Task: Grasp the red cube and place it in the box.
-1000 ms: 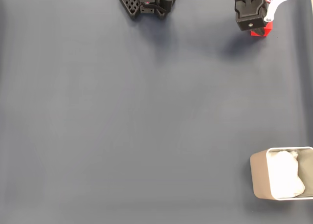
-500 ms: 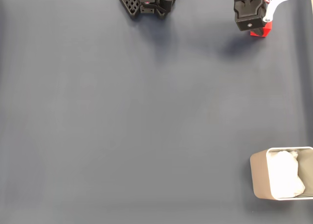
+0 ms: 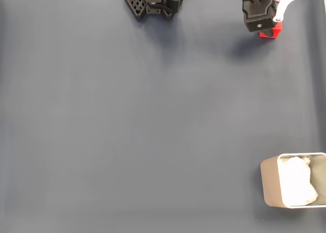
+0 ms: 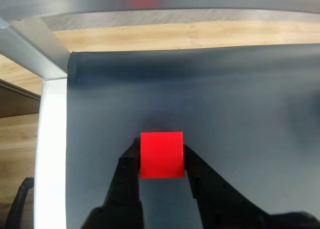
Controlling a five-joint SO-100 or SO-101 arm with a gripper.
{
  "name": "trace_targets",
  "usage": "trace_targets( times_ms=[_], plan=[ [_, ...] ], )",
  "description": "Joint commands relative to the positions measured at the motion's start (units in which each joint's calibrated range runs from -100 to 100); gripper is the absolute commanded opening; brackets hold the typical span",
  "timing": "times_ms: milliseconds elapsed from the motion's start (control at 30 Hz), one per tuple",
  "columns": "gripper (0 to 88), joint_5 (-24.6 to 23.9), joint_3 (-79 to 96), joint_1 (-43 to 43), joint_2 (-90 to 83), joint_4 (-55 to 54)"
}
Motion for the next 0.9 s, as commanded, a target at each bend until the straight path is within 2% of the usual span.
trace_targets(
  times_ms=[0, 333, 867],
  plan=[
    [5.2, 0.0, -0.3, 0.2, -2.9, -0.1],
    [4.6, 0.2, -3.2, 4.6, -6.5, 3.5],
    [4.4, 0.3, -20.1, 16.9, -4.3, 13.4]
  ],
)
